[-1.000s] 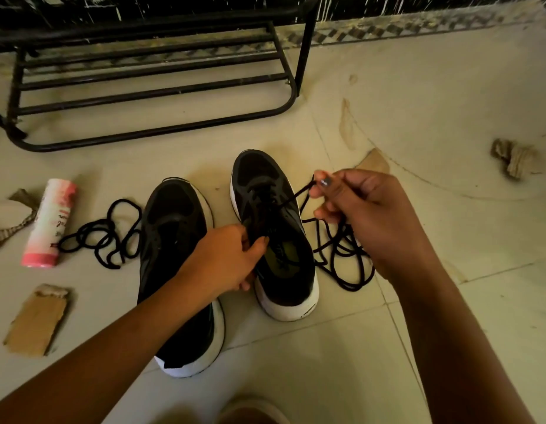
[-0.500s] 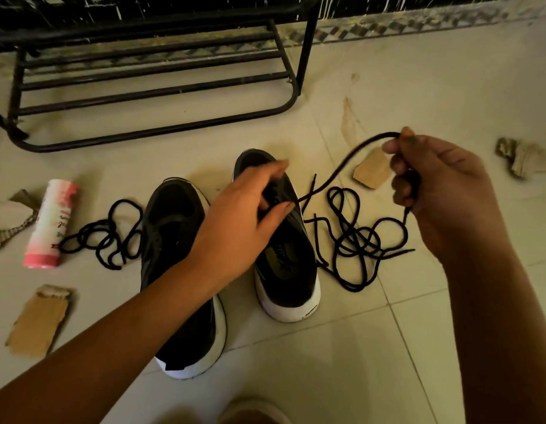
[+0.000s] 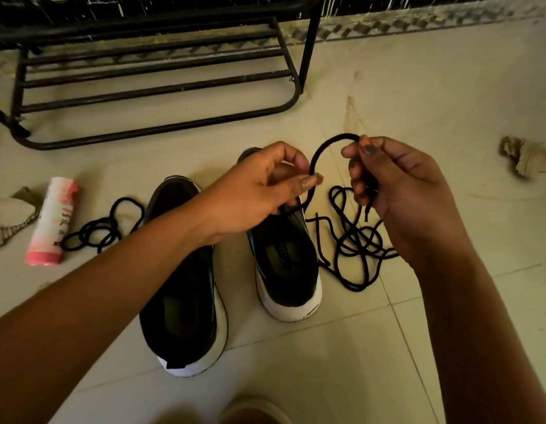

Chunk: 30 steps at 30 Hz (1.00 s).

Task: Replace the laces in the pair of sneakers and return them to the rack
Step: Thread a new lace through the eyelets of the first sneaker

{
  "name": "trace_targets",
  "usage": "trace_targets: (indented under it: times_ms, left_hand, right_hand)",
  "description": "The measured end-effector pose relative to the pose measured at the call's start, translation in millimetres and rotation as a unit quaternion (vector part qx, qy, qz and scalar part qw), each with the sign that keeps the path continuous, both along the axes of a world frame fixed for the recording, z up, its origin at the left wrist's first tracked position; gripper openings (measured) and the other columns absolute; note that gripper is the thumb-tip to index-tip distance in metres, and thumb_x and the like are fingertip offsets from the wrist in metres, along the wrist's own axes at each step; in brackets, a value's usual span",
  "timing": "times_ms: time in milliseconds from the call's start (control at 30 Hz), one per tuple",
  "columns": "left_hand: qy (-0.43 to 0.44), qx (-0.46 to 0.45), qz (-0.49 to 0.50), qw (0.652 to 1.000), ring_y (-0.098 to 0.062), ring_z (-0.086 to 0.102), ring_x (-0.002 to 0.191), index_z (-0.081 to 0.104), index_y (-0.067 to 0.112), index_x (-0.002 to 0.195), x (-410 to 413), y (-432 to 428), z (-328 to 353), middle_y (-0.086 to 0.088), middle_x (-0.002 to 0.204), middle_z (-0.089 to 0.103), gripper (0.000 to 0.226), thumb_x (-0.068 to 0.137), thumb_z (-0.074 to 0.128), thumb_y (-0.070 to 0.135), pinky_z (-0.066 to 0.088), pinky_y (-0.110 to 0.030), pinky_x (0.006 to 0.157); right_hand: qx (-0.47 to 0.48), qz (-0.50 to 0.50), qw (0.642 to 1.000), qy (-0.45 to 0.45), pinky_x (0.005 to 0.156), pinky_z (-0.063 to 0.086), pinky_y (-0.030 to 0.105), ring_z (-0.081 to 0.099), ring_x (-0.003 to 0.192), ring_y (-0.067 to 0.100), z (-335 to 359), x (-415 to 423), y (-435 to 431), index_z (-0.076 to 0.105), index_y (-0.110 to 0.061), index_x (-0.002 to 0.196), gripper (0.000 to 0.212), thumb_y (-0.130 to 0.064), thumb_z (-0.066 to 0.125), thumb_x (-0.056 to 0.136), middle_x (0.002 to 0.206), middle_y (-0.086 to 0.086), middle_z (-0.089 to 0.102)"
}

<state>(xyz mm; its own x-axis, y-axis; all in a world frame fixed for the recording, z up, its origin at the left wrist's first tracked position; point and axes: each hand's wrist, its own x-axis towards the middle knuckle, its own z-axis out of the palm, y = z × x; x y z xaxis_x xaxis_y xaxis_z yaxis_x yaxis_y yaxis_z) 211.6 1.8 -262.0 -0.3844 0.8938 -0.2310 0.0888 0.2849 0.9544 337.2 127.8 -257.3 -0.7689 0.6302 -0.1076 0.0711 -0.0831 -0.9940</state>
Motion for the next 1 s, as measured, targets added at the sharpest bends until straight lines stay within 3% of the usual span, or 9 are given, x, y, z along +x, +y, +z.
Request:
trace_targets:
  times_ms: [100, 200, 267, 367, 433, 533, 667, 833, 1000]
  left_hand:
    - [-0.039, 0.003, 0.016, 0.999, -0.006, 0.055, 0.061, 0.050, 0.019, 0.094, 3, 1, 2, 0.007, 0.077, 0.072, 0.010, 0.089, 0.057, 0.015, 0.042, -0.017, 0.055]
    - [-0.014, 0.022, 0.118, 0.993, -0.002, 0.056, 0.059, 0.053, 0.021, 0.090, -7, -2, 4, 0.010, 0.068, 0.069, 0.010, 0.090, 0.056, 0.012, 0.044, -0.015, 0.054]
    - [0.008, 0.042, 0.192, 0.980, 0.000, 0.058, 0.059, 0.052, 0.022, 0.088, -17, -4, 2, 0.009, 0.069, 0.069, 0.012, 0.091, 0.055, 0.011, 0.046, -0.014, 0.054]
    - [0.022, 0.057, 0.238, 0.969, 0.000, 0.061, 0.064, 0.051, 0.020, 0.087, -25, -9, -3, 0.005, 0.080, 0.069, 0.015, 0.092, 0.054, 0.007, 0.048, -0.013, 0.058]
    - [0.035, 0.047, 0.236, 0.970, -0.002, 0.064, 0.080, 0.053, 0.021, 0.090, -25, -10, -10, 0.006, 0.095, 0.069, 0.018, 0.091, 0.054, 0.004, 0.051, -0.013, 0.068]
    - [0.163, -0.013, 0.187, 0.969, -0.005, 0.058, 0.100, 0.057, 0.026, 0.097, -19, -15, -25, 0.010, 0.113, 0.059, 0.019, 0.087, 0.062, 0.010, 0.047, -0.011, 0.080]
    - [0.341, -0.057, 0.125, 0.930, -0.009, 0.045, 0.105, 0.063, 0.024, 0.083, 3, -28, -42, 0.006, 0.106, 0.050, 0.013, 0.076, 0.070, 0.033, 0.034, -0.017, 0.085]
    - [0.438, -0.122, 0.088, 0.886, -0.019, 0.042, 0.113, 0.071, 0.032, 0.090, 25, -35, -58, 0.003, 0.118, 0.050, 0.019, 0.073, 0.074, 0.040, 0.029, -0.034, 0.092]
    - [0.499, -0.148, 0.085, 0.850, -0.030, 0.046, 0.113, 0.074, 0.033, 0.086, 32, -28, -65, -0.002, 0.123, 0.055, 0.015, 0.071, 0.076, 0.035, 0.035, -0.047, 0.092]
  right_hand:
    - [-0.007, -0.008, 1.000, 0.010, 0.056, 0.039, 0.019, 0.049, 0.063, 0.006, -3, -1, 1, 0.068, -0.021, 0.082, 0.023, -0.020, 0.049, 0.096, 0.066, -0.009, 0.057]
    - [0.151, -0.017, 0.985, -0.078, 0.073, 0.043, 0.010, 0.056, 0.076, -0.008, -12, 2, 5, 0.070, -0.028, 0.087, 0.017, -0.021, 0.056, 0.093, 0.083, -0.016, 0.065]
    - [0.252, 0.011, 0.957, -0.145, 0.068, 0.037, 0.000, 0.053, 0.075, -0.016, -20, 4, 6, 0.072, -0.025, 0.092, 0.011, -0.022, 0.061, 0.090, 0.084, -0.018, 0.060]
    - [0.300, 0.065, 0.927, -0.216, 0.056, 0.034, 0.004, 0.049, 0.060, -0.011, -36, 3, 4, 0.074, -0.018, 0.091, 0.011, -0.021, 0.064, 0.088, 0.071, -0.012, 0.055]
    - [0.271, 0.064, 0.930, -0.238, 0.054, 0.036, 0.006, 0.051, 0.055, -0.006, -48, 1, 1, 0.073, -0.019, 0.082, 0.008, -0.019, 0.066, 0.087, 0.067, -0.009, 0.058]
    - [0.116, 0.016, 0.974, -0.193, 0.066, 0.052, 0.012, 0.063, 0.062, 0.001, -59, -2, -3, 0.069, -0.018, 0.078, 0.012, -0.007, 0.069, 0.083, 0.072, 0.000, 0.068]
    - [-0.044, -0.012, 0.993, -0.107, 0.063, 0.054, 0.018, 0.067, 0.066, 0.011, -65, -9, -7, 0.064, -0.007, 0.079, 0.013, 0.005, 0.065, 0.082, 0.075, 0.009, 0.069]
    - [-0.106, -0.027, 0.989, -0.097, 0.057, 0.053, 0.019, 0.068, 0.064, 0.011, -72, -14, -11, 0.054, -0.010, 0.079, 0.018, 0.003, 0.066, 0.082, 0.075, 0.005, 0.071]
    - [-0.063, 0.018, 0.993, -0.100, 0.062, 0.053, 0.019, 0.069, 0.072, 0.010, -77, -12, -16, 0.056, -0.013, 0.079, 0.025, 0.007, 0.071, 0.075, 0.077, 0.001, 0.072]
